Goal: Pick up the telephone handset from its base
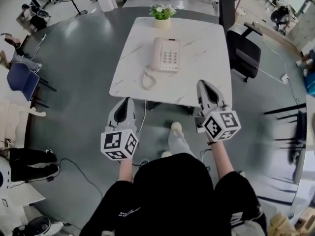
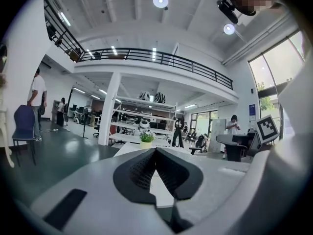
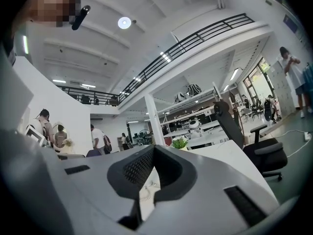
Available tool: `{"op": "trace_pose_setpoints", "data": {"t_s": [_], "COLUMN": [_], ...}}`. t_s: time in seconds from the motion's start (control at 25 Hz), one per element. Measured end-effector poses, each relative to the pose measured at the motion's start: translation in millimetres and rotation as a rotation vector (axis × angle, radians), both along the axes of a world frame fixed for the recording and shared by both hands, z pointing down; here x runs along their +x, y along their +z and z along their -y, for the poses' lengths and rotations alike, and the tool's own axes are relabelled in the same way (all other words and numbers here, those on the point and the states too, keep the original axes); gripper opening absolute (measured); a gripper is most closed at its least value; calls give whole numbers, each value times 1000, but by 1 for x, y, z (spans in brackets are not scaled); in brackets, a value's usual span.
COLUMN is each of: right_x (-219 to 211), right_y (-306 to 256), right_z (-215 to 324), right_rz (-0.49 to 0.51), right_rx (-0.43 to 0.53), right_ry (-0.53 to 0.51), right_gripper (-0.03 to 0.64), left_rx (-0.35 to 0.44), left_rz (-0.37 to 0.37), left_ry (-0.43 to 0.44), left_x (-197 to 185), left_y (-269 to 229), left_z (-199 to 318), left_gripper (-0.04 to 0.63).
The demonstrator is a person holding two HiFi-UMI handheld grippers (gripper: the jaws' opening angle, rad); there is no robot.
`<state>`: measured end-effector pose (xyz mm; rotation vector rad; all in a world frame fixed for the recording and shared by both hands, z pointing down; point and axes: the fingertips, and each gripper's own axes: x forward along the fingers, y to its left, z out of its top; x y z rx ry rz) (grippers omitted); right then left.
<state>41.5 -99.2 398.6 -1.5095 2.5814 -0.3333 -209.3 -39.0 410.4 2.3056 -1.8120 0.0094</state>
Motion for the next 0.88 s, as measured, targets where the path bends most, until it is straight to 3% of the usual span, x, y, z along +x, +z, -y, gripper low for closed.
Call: {"op": "trace_pose_setpoints", "data": {"t_s": [0.6,0.88], "right_x": [17,28], "right_y": [15,29], "right_z": [126,166], "right_rz": [-39,-41], "right_rx": [-44,-81], "right_ry": [-29,-32], "right_gripper": [-9,-9], "left_rx": [-56,-130], "left_rz": [-23,-15], "left_ry": [26,31], "left_x": [38,54], "left_y": [18,38], "left_z": [138,181], "left_gripper": [-2,-2]}}
